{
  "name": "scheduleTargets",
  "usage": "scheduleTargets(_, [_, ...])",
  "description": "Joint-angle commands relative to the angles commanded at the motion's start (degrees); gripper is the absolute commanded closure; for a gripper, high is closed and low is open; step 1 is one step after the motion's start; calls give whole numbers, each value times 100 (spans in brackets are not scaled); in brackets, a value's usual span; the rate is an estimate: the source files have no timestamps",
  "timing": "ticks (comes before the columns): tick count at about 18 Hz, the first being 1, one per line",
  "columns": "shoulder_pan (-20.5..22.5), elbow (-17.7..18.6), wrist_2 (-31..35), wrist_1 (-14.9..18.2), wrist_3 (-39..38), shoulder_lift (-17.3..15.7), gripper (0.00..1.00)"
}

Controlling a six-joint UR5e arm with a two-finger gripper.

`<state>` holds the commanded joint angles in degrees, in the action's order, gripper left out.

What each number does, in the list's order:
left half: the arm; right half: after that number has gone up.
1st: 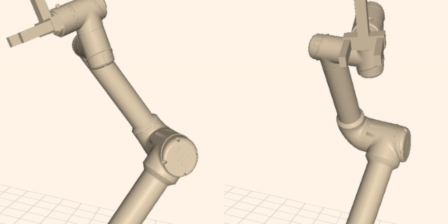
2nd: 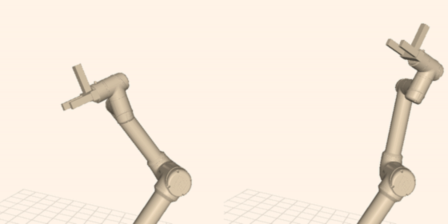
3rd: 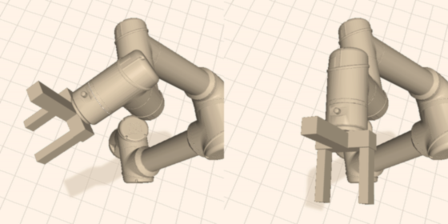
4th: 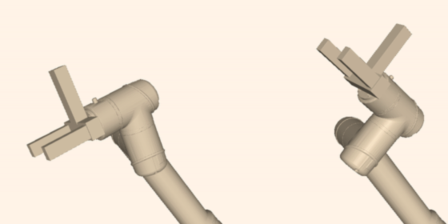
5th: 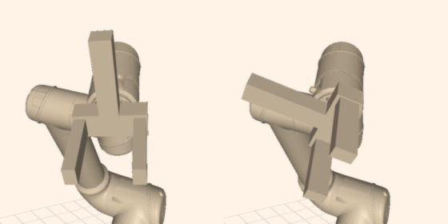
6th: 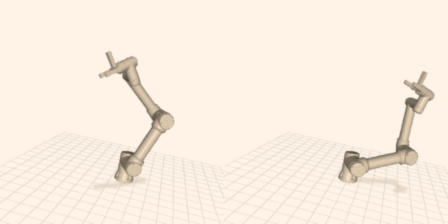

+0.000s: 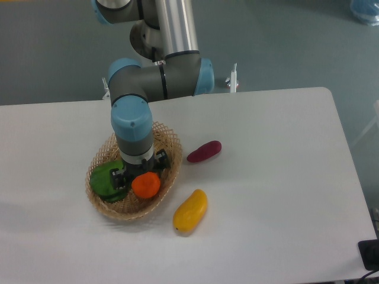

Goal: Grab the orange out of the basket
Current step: 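Close the gripper around the orange inside the basket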

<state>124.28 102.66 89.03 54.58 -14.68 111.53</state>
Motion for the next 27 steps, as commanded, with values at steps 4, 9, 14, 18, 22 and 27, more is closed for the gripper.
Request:
scheduleTargets(4, [0, 0, 0, -17, 0, 88, 0])
scheduleTargets(9, [0, -9, 9, -158, -9, 220, 0])
scheduleTargets(14, [-9, 26, 88, -158, -9, 220, 0])
scheduleTargets(18, [-9, 26, 229, -158, -18, 282, 0])
scheduleTargets(22, [-9, 35, 220, -158, -18, 282, 13])
scheduleTargets(27, [-9, 35, 220, -158, -18, 273, 18])
